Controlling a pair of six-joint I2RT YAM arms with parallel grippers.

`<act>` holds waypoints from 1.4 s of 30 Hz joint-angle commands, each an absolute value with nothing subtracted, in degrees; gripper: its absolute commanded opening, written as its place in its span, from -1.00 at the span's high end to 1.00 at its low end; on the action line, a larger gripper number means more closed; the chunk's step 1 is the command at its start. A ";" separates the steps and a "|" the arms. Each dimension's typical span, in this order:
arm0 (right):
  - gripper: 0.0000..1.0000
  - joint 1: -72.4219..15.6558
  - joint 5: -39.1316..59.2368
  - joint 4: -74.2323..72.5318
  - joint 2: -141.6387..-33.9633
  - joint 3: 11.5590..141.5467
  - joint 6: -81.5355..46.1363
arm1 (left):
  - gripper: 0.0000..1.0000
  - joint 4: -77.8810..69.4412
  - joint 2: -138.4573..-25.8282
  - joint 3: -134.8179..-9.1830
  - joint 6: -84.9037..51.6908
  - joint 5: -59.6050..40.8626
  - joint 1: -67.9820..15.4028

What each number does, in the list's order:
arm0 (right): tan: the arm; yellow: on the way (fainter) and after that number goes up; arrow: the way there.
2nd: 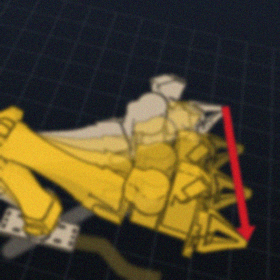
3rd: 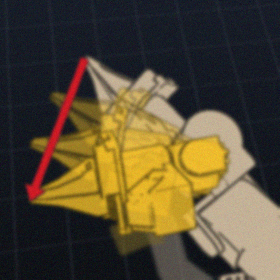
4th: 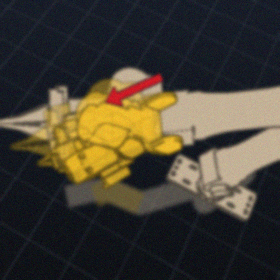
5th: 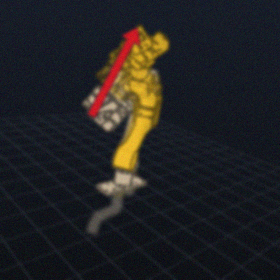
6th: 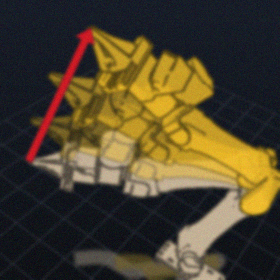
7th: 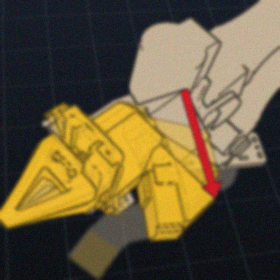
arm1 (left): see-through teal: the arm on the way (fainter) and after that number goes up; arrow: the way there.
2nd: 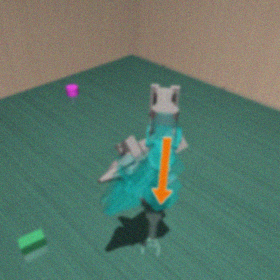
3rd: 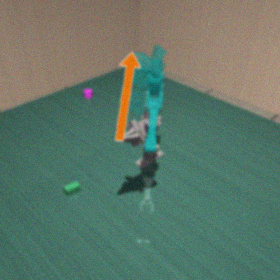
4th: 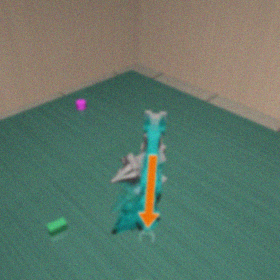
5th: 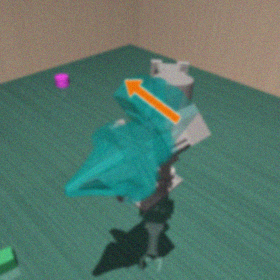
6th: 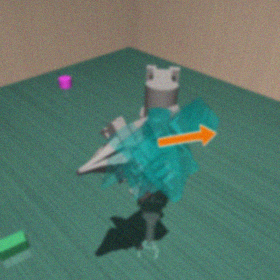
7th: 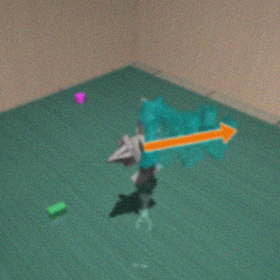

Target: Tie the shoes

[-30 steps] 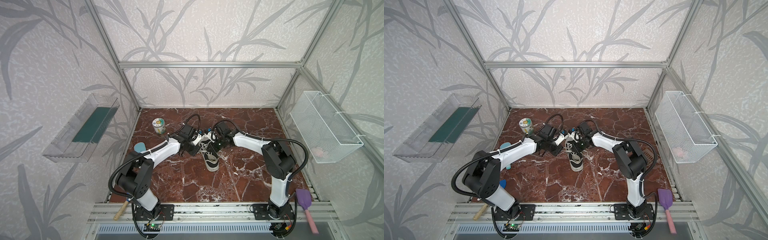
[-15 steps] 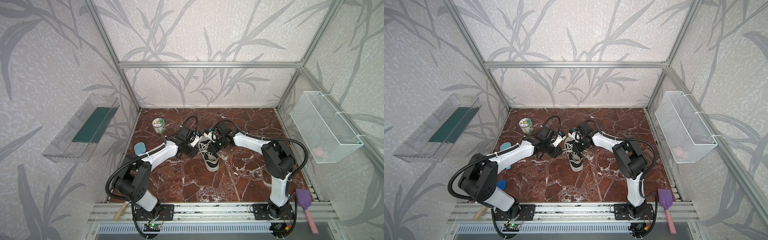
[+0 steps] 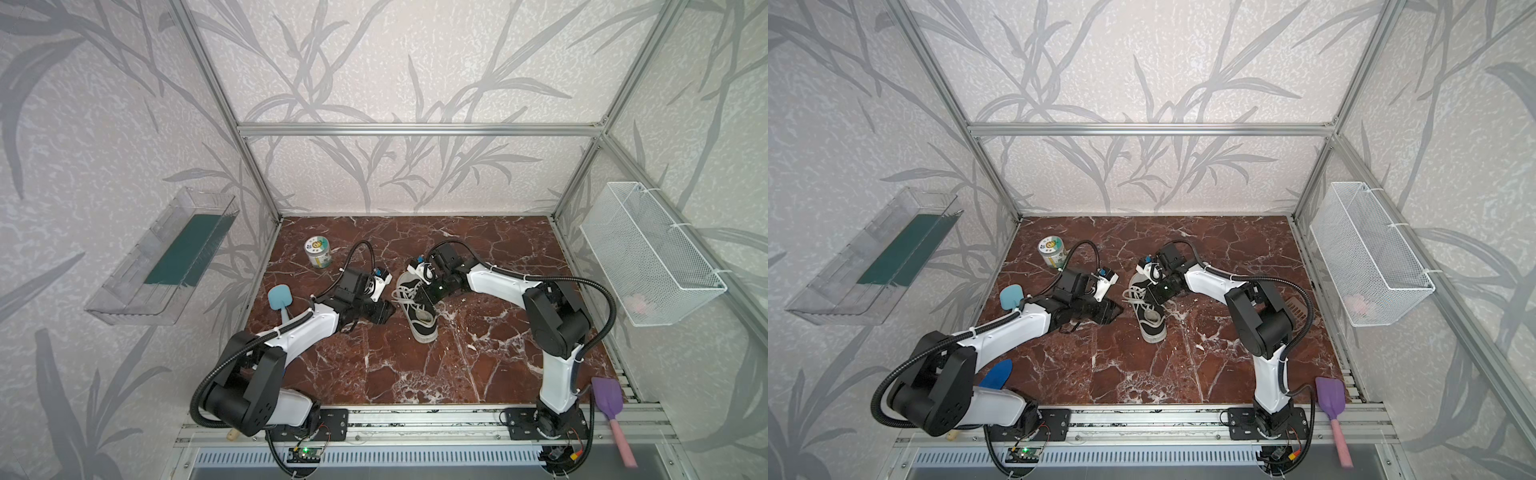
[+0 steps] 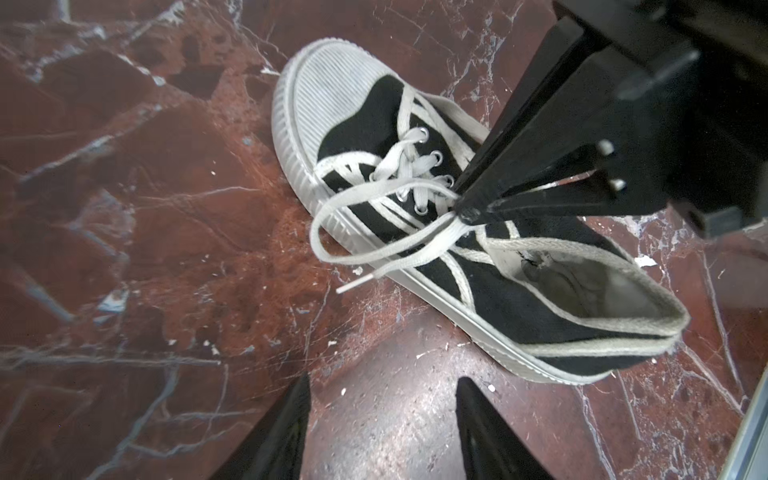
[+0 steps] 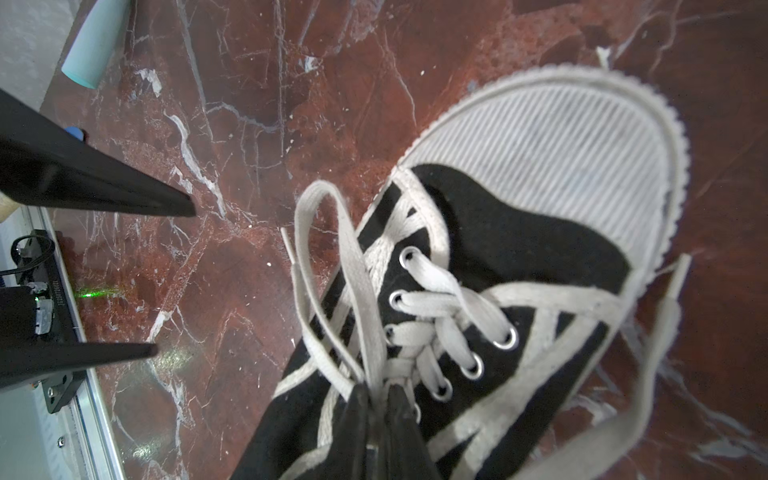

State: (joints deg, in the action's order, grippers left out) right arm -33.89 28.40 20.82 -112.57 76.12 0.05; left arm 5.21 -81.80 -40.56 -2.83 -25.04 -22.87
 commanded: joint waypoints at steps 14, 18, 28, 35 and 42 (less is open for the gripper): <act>0.74 -33.59 29.79 24.24 -113.55 76.64 1.58 | -0.18 -10.64 -93.69 -41.90 -13.58 -40.51 -17.45; 0.74 -33.56 29.97 24.30 -113.42 76.52 1.41 | -0.08 -12.51 -95.68 -42.32 -13.72 -41.83 -17.43; 0.74 -33.58 30.01 24.76 -113.55 76.86 1.51 | 0.51 -16.67 -98.06 -43.07 -15.73 -43.99 -17.20; 0.75 -33.56 30.15 24.79 -113.88 76.99 1.34 | 0.70 -15.00 -96.59 -42.27 -15.03 -43.37 -17.22; 0.75 -33.58 30.17 24.86 -113.99 76.99 1.49 | 0.37 -13.95 -93.87 -40.64 -14.77 -42.29 -17.14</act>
State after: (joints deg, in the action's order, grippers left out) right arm -33.78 29.21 21.32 -112.57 76.12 0.93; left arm -14.37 -95.92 -41.54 -15.07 -42.50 -17.39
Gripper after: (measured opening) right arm 0.126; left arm 0.312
